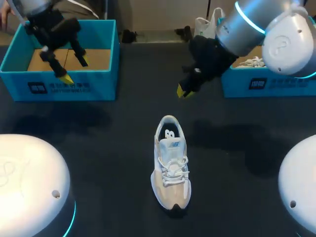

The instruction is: Take the shoe out of the shoebox, open the shoe tongue, remove and reinsert the insole, then place the shoe into the shoebox

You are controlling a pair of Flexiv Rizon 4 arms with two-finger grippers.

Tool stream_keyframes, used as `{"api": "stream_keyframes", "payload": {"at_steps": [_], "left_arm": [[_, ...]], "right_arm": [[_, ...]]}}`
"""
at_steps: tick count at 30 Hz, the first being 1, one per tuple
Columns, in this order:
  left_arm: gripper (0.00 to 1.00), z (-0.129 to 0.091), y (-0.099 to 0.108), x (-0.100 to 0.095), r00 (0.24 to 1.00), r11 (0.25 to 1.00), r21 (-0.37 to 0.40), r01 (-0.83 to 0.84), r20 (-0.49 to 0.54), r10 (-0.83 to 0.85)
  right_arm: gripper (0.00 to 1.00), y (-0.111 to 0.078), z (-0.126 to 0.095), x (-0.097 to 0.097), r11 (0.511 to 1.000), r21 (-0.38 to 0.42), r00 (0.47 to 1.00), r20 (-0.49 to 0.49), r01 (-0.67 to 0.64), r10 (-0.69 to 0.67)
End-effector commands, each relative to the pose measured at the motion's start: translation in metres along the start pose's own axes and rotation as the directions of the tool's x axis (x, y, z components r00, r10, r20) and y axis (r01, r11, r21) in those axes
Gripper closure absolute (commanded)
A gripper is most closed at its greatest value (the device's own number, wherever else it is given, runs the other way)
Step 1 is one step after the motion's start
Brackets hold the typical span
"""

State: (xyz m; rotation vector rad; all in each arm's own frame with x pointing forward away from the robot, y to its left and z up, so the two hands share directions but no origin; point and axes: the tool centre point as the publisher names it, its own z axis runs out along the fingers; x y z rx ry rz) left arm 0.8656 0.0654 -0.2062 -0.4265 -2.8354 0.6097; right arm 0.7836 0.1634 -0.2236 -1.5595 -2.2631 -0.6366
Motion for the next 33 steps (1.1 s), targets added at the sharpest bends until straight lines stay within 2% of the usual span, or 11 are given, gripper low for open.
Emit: {"api": "stream_keyframes", "payload": {"at_steps": [1, 13, 16, 19, 24, 28, 33], "left_arm": [[0.00, -0.019, 0.001, -0.005, 0.998, 1.000, -0.001, 0.003, -0.058, -0.003], [0.00, -0.019, 0.001, -0.005, 0.998, 1.000, -0.001, 0.003, -0.058, -0.003], [0.00, -0.022, 0.004, -0.006, 0.998, 1.000, -0.011, -0.010, -0.059, 0.009], [0.00, -0.033, 0.017, -0.011, 0.995, 0.996, -0.041, -0.078, -0.059, 0.076], [0.00, -0.049, 0.037, -0.017, 0.990, 0.991, -0.044, -0.128, -0.058, 0.126], [0.00, -0.055, 0.044, -0.018, 0.986, 0.988, -0.041, -0.152, -0.070, 0.149], [0.00, -0.055, 0.044, -0.018, 0.986, 0.988, -0.041, -0.152, -0.070, 0.149]], "right_arm": [[1.00, -0.009, -0.002, 0.011, 0.997, -0.069, 0.976, 0.211, -0.040, 0.053], [1.00, -0.009, -0.002, 0.011, 0.997, -0.069, 0.976, 0.211, -0.040, 0.053], [1.00, -0.006, 0.018, 0.024, 0.996, -0.075, 0.948, 0.310, -0.058, 0.078], [1.00, -0.014, 0.032, 0.032, 0.990, -0.098, 0.909, 0.395, -0.102, 0.132], [1.00, -0.028, 0.043, 0.037, 0.976, -0.159, 0.865, 0.457, -0.149, 0.206], [1.00, -0.044, 0.053, 0.038, 0.960, -0.205, 0.778, 0.564, -0.193, 0.277], [1.00, -0.044, 0.053, 0.038, 0.960, -0.205, 0.778, 0.564, -0.193, 0.277]]}}
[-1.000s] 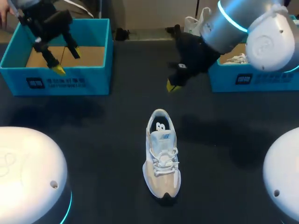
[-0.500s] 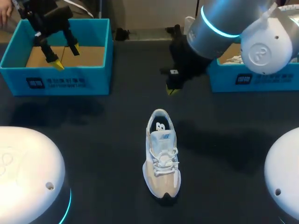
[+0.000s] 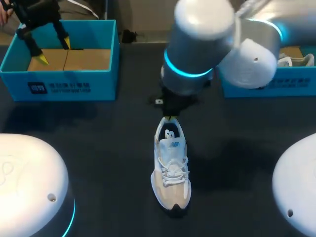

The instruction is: Take the shoe out of the shoebox, open the shoe tongue, remove and reinsert the insole, then place the shoe into the shoebox

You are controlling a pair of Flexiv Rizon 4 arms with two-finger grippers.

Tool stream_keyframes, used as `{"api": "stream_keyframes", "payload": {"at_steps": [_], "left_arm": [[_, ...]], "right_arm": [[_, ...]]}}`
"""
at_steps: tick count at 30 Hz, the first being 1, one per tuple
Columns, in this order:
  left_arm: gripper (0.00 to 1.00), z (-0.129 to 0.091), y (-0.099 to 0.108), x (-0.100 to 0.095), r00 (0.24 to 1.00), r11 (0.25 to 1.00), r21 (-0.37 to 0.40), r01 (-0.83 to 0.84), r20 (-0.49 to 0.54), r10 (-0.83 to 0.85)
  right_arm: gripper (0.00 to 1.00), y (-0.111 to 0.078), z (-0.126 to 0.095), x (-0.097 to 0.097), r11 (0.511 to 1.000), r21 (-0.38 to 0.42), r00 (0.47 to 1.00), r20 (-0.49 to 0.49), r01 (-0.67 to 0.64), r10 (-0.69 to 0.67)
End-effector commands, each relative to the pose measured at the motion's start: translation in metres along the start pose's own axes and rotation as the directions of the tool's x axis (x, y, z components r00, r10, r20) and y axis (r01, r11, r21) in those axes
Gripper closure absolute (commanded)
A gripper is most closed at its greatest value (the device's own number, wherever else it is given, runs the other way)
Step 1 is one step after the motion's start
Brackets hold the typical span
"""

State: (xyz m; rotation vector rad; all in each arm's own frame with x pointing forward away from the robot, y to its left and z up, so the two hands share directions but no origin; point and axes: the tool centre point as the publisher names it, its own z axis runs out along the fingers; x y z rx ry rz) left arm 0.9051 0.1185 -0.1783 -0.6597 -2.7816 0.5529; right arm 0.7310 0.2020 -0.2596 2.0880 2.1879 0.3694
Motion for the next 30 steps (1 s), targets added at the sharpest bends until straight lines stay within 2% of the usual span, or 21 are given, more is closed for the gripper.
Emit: {"api": "stream_keyframes", "payload": {"at_steps": [1, 7, 9, 12, 17, 20, 30], "left_arm": [[0.00, 0.000, 0.000, -0.003, 1.000, 1.000, -0.002, -0.001, -0.006, 0.001], [0.00, 0.000, 0.000, -0.003, 1.000, 1.000, -0.002, -0.001, -0.006, 0.001], [0.00, 0.000, 0.000, -0.003, 1.000, 1.000, -0.002, -0.001, -0.006, 0.001], [0.00, 0.000, 0.000, -0.003, 1.000, 1.000, -0.002, -0.001, -0.006, 0.001], [0.00, 0.000, 0.000, -0.003, 1.000, 1.000, -0.002, -0.001, -0.006, 0.001], [0.00, 0.000, 0.000, -0.003, 1.000, 1.000, -0.002, -0.001, -0.006, 0.001], [0.00, 0.000, 0.000, -0.003, 1.000, 1.000, -0.002, -0.001, -0.006, 0.001]], "right_arm": [[1.00, -0.002, -0.001, 0.006, 1.000, -0.012, 0.989, 0.147, 0.000, 0.002], [1.00, -0.002, -0.001, 0.006, 1.000, -0.012, 0.989, 0.147, 0.000, 0.002], [1.00, 0.001, 0.010, 0.007, 1.000, 0.000, 0.978, 0.209, 0.026, -0.025], [1.00, 0.003, 0.026, 0.009, 0.998, 0.016, 0.967, 0.249, 0.059, -0.062], [1.00, 0.002, 0.039, 0.008, 0.997, 0.043, 0.951, 0.303, 0.057, -0.067], [1.00, -0.004, 0.047, 0.004, 0.997, 0.058, 0.940, 0.335, 0.048, -0.065], [1.00, -0.023, 0.060, -0.014, 0.997, 0.070, 0.933, 0.357, 0.017, -0.041]]}}
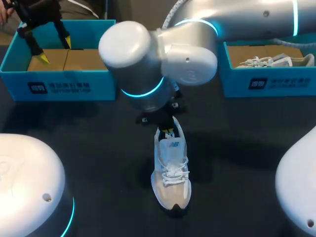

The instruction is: Take the shoe out of the shoebox, open the shoe tongue, remove and reinsert the insole, then place the shoe into the shoebox

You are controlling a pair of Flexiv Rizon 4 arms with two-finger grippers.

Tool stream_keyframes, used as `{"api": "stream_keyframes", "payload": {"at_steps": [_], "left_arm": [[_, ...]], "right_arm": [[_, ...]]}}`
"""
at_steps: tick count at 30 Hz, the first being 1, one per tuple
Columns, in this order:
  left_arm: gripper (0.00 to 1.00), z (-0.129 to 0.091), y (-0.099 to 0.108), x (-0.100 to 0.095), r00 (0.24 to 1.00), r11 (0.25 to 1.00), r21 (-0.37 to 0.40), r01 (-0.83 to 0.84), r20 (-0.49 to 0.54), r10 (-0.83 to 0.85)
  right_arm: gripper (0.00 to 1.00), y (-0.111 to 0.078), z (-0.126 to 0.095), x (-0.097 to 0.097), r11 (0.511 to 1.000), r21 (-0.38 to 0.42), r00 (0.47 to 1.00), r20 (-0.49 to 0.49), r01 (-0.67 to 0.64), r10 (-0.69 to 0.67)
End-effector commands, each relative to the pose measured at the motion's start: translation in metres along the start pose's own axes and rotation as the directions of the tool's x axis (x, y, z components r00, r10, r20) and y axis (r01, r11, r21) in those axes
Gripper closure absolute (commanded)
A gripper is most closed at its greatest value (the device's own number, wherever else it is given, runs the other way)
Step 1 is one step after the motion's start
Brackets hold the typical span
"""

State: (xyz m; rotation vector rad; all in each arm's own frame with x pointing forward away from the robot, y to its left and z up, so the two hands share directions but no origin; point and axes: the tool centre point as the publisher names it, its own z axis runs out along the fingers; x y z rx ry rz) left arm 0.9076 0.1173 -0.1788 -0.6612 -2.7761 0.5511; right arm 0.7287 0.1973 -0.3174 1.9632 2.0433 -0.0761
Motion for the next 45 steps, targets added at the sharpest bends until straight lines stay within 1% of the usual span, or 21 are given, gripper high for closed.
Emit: {"api": "stream_keyframes", "payload": {"at_steps": [1, 3, 4, 6, 7, 9, 10, 12, 14, 19, 28, 32, 33, 35, 40, 42, 45], "left_arm": [[0.00, 0.000, 0.000, 0.000, 1.000, 1.000, -0.003, 0.000, -0.001, 0.000], [0.00, 0.000, 0.000, 0.000, 1.000, 1.000, -0.003, 0.000, -0.001, 0.000], [0.00, 0.000, 0.000, 0.000, 1.000, 1.000, -0.003, 0.000, -0.001, 0.000], [0.00, 0.000, 0.000, 0.000, 1.000, 1.000, -0.003, 0.000, -0.001, 0.000], [0.00, 0.000, 0.000, 0.000, 1.000, 1.000, -0.003, 0.000, -0.001, 0.000], [0.00, 0.000, 0.000, 0.000, 1.000, 1.000, -0.003, 0.000, -0.001, 0.000], [0.00, 0.000, 0.000, 0.000, 1.000, 1.000, -0.003, 0.000, -0.001, 0.000], [0.00, 0.000, 0.000, 0.000, 1.000, 1.000, -0.003, 0.000, -0.001, 0.000], [0.00, 0.000, 0.000, 0.000, 1.000, 1.000, -0.003, 0.000, -0.001, 0.000], [0.00, 0.000, 0.000, 0.000, 1.000, 1.000, -0.003, 0.000, -0.001, 0.000], [0.00, 0.000, 0.000, 0.000, 1.000, 1.000, -0.003, 0.000, -0.001, 0.000], [0.00, 0.000, 0.000, 0.000, 1.000, 1.000, -0.003, 0.000, -0.001, 0.000], [0.00, 0.000, 0.000, 0.000, 1.000, 1.000, -0.003, 0.000, -0.001, 0.000], [0.00, 0.000, 0.000, 0.000, 1.000, 1.000, -0.003, 0.000, -0.001, 0.000], [0.00, 0.000, 0.000, 0.000, 1.000, 1.000, -0.003, 0.000, -0.001, 0.000], [0.00, 0.000, 0.000, 0.000, 1.000, 1.000, -0.003, 0.000, -0.001, 0.000], [0.00, 0.000, 0.000, 0.000, 1.000, 1.000, -0.003, 0.000, -0.001, 0.000]], "right_arm": [[1.00, -0.007, 0.008, -0.002, 1.000, 0.001, 1.000, 0.012, -0.003, 0.003], [1.00, -0.011, 0.013, -0.004, 1.000, -0.002, 1.000, 0.009, -0.007, 0.007], [1.00, -0.014, 0.018, -0.005, 1.000, 0.014, 1.000, 0.021, -0.009, 0.009], [1.00, -0.017, 0.022, -0.007, 1.000, 0.015, 1.000, 0.014, -0.015, 0.014], [1.00, -0.018, 0.026, -0.007, 0.999, 0.032, 1.000, 0.028, -0.014, 0.013], [1.00, -0.021, 0.032, -0.007, 0.999, 0.032, 1.000, 0.021, -0.018, 0.017], [1.00, -0.023, 0.036, -0.007, 0.999, 0.051, 0.999, 0.044, -0.017, 0.015], [1.00, -0.024, 0.040, -0.007, 0.999, 0.044, 0.999, 0.044, -0.020, 0.018], [1.00, -0.025, 0.045, -0.008, 0.998, 0.059, 0.998, 0.065, -0.018, 0.015], [1.00, -0.028, 0.059, -0.010, 0.997, 0.069, 0.998, 0.058, -0.025, 0.021], [1.00, -0.028, 0.078, -0.004, 0.994, 0.107, 0.997, 0.073, -0.023, 0.016], [1.00, -0.027, 0.079, 0.000, 0.994, 0.109, 0.999, 0.043, -0.011, 0.006], [1.00, -0.027, 0.077, 0.001, 0.994, 0.109, 0.999, 0.044, -0.012, 0.007], [1.00, -0.026, 0.069, 0.000, 0.997, 0.082, 0.999, 0.035, -0.010, 0.008], [1.00, -0.023, 0.057, -0.007, 0.999, 0.043, 0.997, 0.081, -0.014, 0.010], [1.00, -0.021, 0.058, -0.010, 0.999, 0.038, 0.996, 0.093, -0.016, 0.013], [1.00, -0.021, 0.066, -0.013, 0.999, 0.046, 0.996, 0.086, -0.020, 0.015]]}}
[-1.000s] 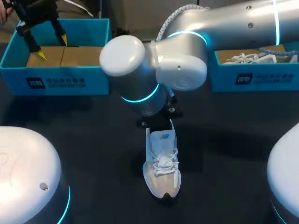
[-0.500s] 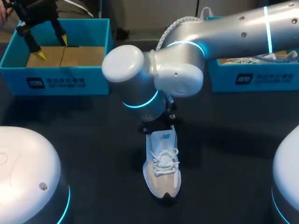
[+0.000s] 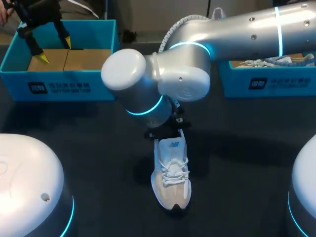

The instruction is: Take the shoe out of the shoebox, open the shoe tongue, remove and reinsert the insole, then place the shoe into the shoebox

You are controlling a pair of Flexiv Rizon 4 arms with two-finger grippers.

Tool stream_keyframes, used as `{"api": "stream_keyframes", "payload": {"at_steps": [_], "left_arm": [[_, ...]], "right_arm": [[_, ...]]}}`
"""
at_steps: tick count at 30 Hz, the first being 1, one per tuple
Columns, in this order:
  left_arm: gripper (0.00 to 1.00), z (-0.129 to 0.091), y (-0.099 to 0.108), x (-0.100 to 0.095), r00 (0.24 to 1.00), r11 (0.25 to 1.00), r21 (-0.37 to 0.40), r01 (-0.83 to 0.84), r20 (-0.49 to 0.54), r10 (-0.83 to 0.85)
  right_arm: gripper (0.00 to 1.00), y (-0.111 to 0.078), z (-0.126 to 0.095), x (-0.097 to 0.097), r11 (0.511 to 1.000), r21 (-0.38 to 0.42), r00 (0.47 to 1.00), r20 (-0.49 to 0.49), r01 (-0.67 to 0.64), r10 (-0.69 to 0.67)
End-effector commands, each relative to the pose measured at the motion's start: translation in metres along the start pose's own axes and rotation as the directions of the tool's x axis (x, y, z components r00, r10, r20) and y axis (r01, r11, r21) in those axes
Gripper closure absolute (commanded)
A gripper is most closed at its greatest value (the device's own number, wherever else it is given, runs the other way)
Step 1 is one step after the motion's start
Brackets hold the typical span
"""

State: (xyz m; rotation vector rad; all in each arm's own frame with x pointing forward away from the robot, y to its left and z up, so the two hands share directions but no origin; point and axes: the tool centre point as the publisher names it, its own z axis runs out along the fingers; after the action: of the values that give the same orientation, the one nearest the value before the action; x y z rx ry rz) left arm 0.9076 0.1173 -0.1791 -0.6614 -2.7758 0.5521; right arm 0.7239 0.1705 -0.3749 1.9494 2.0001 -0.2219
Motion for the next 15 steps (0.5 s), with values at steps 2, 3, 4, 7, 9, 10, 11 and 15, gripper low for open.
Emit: {"api": "stream_keyframes", "payload": {"at_steps": [2, 3, 4, 7, 9, 10, 11, 15], "left_arm": [[0.00, -0.001, 0.000, 0.000, 1.000, 1.000, -0.003, 0.000, -0.001, 0.000], [0.00, -0.001, 0.000, 0.000, 1.000, 1.000, -0.003, 0.000, -0.001, 0.000], [0.00, -0.001, 0.000, 0.000, 1.000, 1.000, -0.003, 0.000, -0.001, 0.000], [0.00, -0.001, 0.000, 0.000, 1.000, 1.000, -0.003, 0.000, -0.001, 0.000], [0.00, -0.001, 0.000, 0.000, 1.000, 1.000, -0.003, 0.000, -0.001, 0.000], [0.00, -0.001, 0.000, 0.000, 1.000, 1.000, -0.003, 0.000, -0.001, 0.000], [0.00, -0.001, 0.000, 0.000, 1.000, 1.000, -0.003, 0.000, -0.001, 0.000], [0.00, -0.001, 0.000, 0.000, 1.000, 1.000, -0.003, 0.000, -0.001, 0.000]], "right_arm": [[1.00, -0.005, 0.013, 0.000, 1.000, 0.004, 0.999, -0.027, -0.019, 0.019], [1.00, -0.005, 0.017, 0.001, 1.000, 0.012, 0.999, -0.036, -0.016, 0.016], [1.00, -0.005, 0.022, 0.003, 1.000, 0.018, 0.999, -0.045, -0.012, 0.013], [1.00, -0.006, 0.031, 0.009, 0.999, 0.032, 0.998, -0.064, -0.008, 0.010], [1.00, -0.006, 0.035, 0.012, 0.999, 0.045, 0.997, -0.081, -0.007, 0.010], [1.00, -0.007, 0.035, 0.013, 0.999, 0.045, 0.996, -0.088, -0.009, 0.013], [1.00, -0.007, 0.035, 0.013, 0.999, 0.047, 0.996, -0.090, -0.009, 0.013], [1.00, -0.004, 0.014, 0.014, 1.000, 0.017, 0.996, -0.083, -0.008, 0.010]]}}
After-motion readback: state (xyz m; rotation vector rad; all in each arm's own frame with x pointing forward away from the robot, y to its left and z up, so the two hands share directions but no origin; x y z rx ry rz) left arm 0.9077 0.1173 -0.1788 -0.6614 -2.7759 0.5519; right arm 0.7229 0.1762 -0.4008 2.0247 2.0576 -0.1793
